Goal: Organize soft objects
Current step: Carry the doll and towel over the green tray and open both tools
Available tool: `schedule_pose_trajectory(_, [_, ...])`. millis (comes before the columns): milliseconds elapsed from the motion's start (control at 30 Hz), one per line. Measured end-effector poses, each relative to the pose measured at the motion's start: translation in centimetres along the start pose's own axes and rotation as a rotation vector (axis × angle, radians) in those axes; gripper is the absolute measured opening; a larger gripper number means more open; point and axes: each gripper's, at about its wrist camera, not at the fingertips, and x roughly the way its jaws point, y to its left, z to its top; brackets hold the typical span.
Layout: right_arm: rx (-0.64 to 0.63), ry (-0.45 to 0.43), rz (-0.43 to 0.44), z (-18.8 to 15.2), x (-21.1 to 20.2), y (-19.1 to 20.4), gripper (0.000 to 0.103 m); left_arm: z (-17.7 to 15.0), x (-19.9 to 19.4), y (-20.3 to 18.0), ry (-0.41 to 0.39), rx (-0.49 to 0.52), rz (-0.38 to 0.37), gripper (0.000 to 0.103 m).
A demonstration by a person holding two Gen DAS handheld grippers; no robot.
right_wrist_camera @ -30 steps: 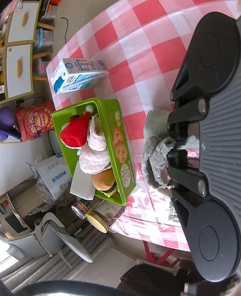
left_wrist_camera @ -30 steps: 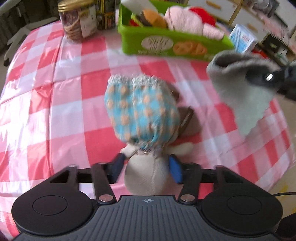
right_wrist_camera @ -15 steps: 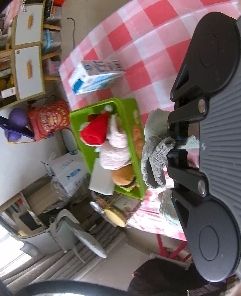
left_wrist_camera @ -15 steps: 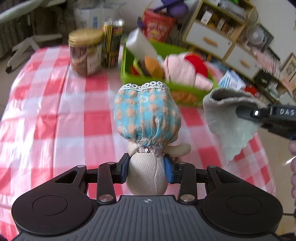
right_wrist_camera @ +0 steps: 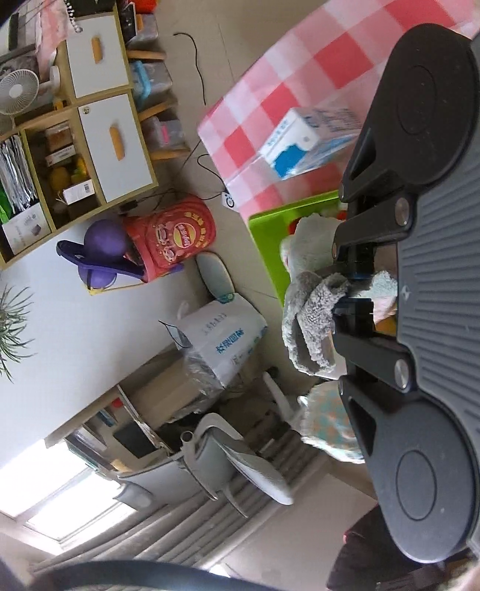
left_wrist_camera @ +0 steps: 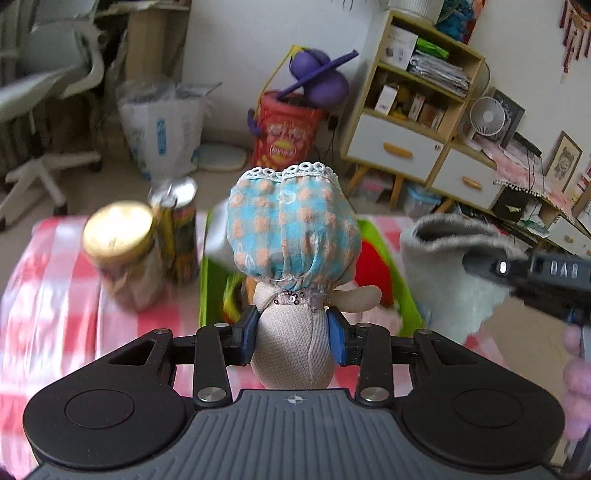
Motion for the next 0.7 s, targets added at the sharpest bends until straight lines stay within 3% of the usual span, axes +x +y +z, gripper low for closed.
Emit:
schedule_pose_trajectory(267, [0.002, 0.011, -0.011, 0.6, 3.6, -1.4, 0.0, 3.7, 6.0, -1.9, -0.03, 0.066, -0.007, 0.041])
schedule_pose_trajectory(500, [-0.002, 0.059, -0.036, -0.6, 7.2, -2.8, 0.0, 3.8, 12.2, -1.6, 0.006, 0.072, 0.005, 0.046])
schedule_pose_trajectory(700, [-0.004, 0.106, -0.057, -1.9, 9.3, -3.6, 0.0, 3.4, 13.9, -0.7, -0.01, 0.048, -0.015, 0.047])
